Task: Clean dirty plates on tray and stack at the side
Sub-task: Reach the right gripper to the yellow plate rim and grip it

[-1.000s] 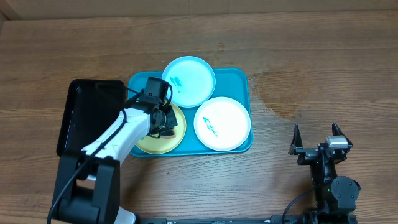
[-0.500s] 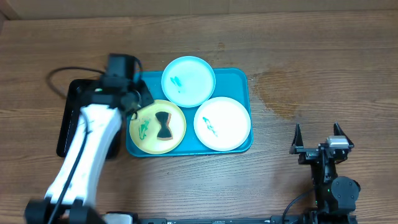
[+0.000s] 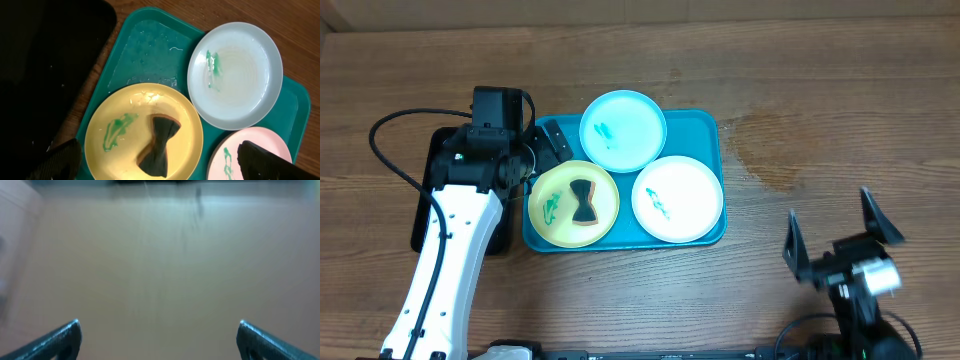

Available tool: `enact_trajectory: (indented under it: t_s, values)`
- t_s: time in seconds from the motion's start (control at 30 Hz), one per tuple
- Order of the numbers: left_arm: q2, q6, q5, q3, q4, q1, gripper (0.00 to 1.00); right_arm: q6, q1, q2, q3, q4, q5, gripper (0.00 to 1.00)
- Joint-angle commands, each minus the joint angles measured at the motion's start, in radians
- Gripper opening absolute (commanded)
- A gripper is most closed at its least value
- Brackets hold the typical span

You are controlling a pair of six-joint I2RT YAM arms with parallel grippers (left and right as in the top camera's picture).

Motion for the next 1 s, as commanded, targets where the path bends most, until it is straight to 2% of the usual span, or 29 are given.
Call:
enact_trajectory:
  t_s: [0.0,0.07,0.17,0.27,0.4,0.47,0.53,0.6,0.7,0.8,0.87,0.97]
  values:
    - [0.013,0.010,-0.006,0.004,-0.002,0.002,1.00,0.058,-0.001,0.015,0.086,0.064,-0.083,1.00]
    - [0.014,0.009,-0.005,0.003,-0.005,0.002,0.99,0.048,-0.003,0.063,0.221,-0.049,-0.085,1.00]
    - [0.014,0.009,0.005,0.004,-0.005,0.002,1.00,-0.024,-0.003,0.221,0.534,-0.485,-0.090,1.00]
    - [0.014,0.009,0.006,0.004,-0.006,0.002,1.00,-0.088,-0.003,0.482,0.905,-0.988,-0.134,1.00]
    - [0.014,0.009,0.013,0.004,-0.020,0.002,1.00,-0.057,-0.002,0.756,1.210,-1.341,-0.347,1.00]
    - [0.014,0.010,0.013,0.004,-0.022,0.002,1.00,-0.050,-0.002,0.856,1.281,-1.380,-0.480,1.00]
    - [0.014,0.010,0.013,0.003,-0.022,0.002,1.00,-0.014,-0.001,0.949,1.316,-1.337,-0.649,1.00]
    - [0.014,0.009,0.013,0.003,-0.023,0.002,1.00,0.063,0.026,1.030,1.339,-1.287,-0.681,1.00]
    - [0.014,0.005,0.068,0.003,-0.023,0.002,1.00,0.158,0.154,1.149,1.409,-1.358,-0.349,0.99]
    - [0.014,0.005,0.103,0.003,-0.022,0.003,1.00,0.215,0.344,1.305,1.522,-1.530,0.028,1.00]
    - [0.014,0.005,0.098,0.003,-0.022,0.003,1.00,0.219,0.460,1.424,1.593,-1.609,0.134,1.00]
    - [0.014,0.005,0.098,0.004,-0.023,0.003,1.00,0.220,0.571,1.562,1.627,-1.592,0.163,1.00]
